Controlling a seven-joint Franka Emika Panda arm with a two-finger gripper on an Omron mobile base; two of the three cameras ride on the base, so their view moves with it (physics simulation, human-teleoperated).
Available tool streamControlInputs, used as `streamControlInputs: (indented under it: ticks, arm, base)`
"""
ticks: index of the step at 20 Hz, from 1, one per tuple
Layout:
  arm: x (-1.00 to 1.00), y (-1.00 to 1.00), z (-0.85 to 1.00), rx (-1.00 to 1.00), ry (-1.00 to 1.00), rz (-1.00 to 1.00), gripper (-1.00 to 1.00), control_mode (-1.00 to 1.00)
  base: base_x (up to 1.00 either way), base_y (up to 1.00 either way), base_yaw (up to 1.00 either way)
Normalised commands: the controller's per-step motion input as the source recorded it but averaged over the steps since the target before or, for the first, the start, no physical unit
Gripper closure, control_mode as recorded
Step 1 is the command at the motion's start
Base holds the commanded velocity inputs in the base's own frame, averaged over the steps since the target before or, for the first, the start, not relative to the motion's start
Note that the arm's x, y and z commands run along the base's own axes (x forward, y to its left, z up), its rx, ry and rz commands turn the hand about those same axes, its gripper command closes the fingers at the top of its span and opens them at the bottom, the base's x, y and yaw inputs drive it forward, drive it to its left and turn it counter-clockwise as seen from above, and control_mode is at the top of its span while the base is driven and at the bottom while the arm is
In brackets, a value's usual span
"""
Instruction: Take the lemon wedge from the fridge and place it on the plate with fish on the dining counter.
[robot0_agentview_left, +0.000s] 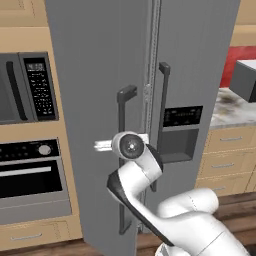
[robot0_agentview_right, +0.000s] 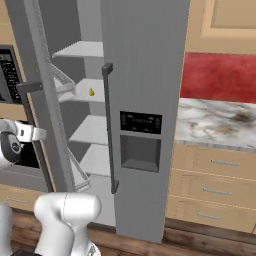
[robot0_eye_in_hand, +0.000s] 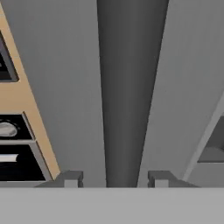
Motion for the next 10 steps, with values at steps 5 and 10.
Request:
streamControlInputs:
  ticks: [5,10]
  arm:
    - [-1.00,1.00,0.24,-0.08,0.11,0.00,-1.00,-1.00]
    - [-1.00,0.62,0.20,-0.03,0.12,-0.04,-1.00,-1.00]
  base:
    - [0.00,0.00,0.00]
    - [0.00,0.00,0.00]
